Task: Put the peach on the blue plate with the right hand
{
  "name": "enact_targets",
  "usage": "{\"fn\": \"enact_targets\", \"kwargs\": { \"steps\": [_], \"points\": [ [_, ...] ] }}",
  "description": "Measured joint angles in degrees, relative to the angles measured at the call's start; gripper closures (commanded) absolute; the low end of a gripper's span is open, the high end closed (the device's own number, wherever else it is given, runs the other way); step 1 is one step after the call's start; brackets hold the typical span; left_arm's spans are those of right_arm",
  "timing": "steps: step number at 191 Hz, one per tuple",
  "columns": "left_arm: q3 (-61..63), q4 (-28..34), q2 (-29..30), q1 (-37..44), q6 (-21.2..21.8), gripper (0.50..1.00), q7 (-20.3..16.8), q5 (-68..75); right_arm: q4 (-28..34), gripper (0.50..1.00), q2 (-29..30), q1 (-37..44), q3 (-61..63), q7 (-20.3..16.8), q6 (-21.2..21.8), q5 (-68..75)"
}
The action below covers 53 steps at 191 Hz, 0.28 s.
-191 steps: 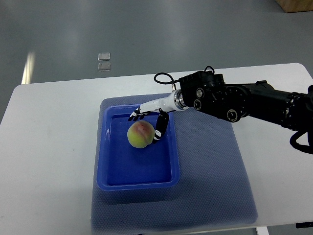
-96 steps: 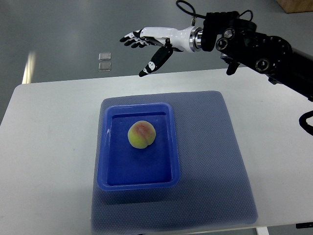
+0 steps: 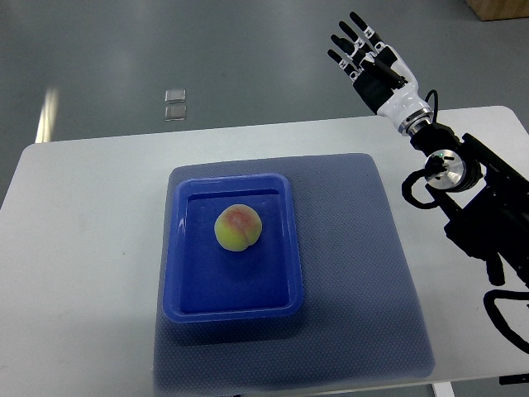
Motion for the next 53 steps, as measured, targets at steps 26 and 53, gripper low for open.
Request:
{"fn": "enact_targets", "kwargs": {
  "steps": [26,53],
  "points": [
    [0.0,0.0,0.0,0.0,0.0,0.500,0.0,0.0,-3.6,0.570,2.5,-2.0,0.1,4.7,0.1,3.8],
    [0.0,0.0,0.0,0.0,0.0,0.500,0.0,0.0,-7.1,0.570,3.5,-2.1,0.1,5.4,0.2,4.8]
  ]
}}
